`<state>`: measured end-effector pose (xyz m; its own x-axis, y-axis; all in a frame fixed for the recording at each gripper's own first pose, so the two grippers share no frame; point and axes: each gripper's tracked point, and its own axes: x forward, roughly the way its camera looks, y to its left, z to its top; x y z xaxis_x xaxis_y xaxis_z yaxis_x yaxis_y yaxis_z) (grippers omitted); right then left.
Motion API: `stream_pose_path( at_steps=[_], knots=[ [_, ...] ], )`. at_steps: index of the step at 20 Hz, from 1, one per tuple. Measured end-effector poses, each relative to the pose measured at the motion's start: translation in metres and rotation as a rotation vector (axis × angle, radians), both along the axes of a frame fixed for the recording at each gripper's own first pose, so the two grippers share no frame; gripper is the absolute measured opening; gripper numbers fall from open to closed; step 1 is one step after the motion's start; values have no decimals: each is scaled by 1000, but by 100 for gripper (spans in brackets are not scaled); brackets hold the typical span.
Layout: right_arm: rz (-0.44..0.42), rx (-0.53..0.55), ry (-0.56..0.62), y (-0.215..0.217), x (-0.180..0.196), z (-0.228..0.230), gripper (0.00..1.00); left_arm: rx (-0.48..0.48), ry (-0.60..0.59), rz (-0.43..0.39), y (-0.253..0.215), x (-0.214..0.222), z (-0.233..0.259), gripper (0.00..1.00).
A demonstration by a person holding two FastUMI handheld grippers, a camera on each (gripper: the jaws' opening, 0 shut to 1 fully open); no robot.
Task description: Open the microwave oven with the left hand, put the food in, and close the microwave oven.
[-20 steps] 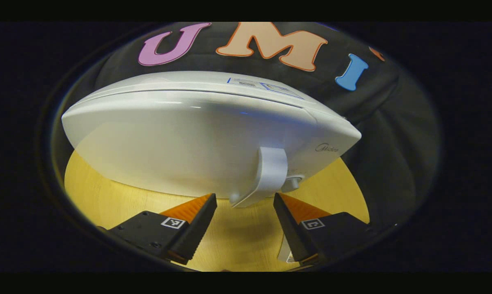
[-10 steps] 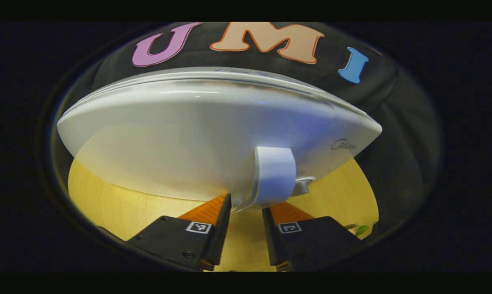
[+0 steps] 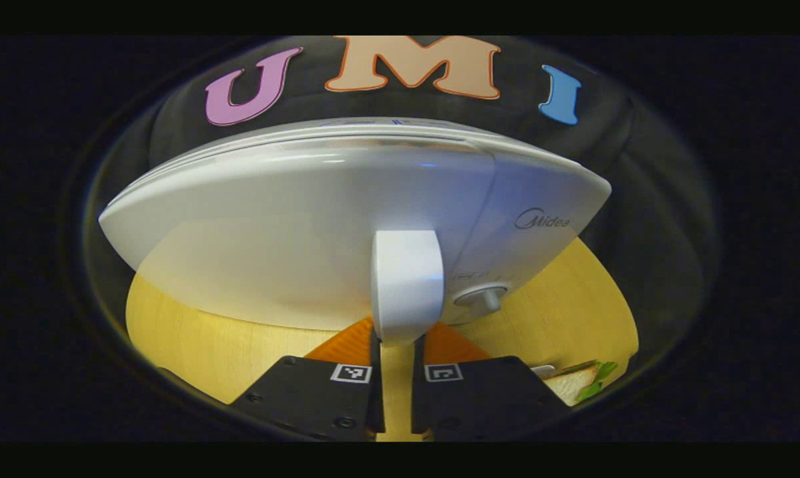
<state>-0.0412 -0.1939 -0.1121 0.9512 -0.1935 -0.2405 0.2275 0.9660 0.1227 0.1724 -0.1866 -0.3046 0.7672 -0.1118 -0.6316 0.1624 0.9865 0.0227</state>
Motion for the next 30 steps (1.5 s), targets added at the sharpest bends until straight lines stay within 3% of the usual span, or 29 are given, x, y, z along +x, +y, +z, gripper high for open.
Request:
stream_pose_path(
  at_steps=[4, 13, 15, 18, 22, 27, 30],
  knots=[
    [19, -15, 18, 6, -10, -6, 99, -29, -27, 42, 1, 0, 1, 8],
    [47, -20, 42, 22, -33, -14, 99, -94, -144, 90, 3, -4, 6, 4],
    [36, -13, 41, 21, -37, -15, 99, -93, -163, 101, 10, -33, 5, 4],
    [37, 4, 56, 22, -37, -24, 99, -52, -200, 3, 26, -77, 2, 3],
    [78, -44, 92, 26, -35, -33, 99, -43, -176, -38, 51, -123, 0, 6],
    [147, -74, 117, 51, -35, -39, 99, -15, -165, -20, 86, -163, 0, 11],
    [168, -87, 122, 72, -37, -45, 99, -73, -148, 4, 108, -181, -2, 23]
  ],
)
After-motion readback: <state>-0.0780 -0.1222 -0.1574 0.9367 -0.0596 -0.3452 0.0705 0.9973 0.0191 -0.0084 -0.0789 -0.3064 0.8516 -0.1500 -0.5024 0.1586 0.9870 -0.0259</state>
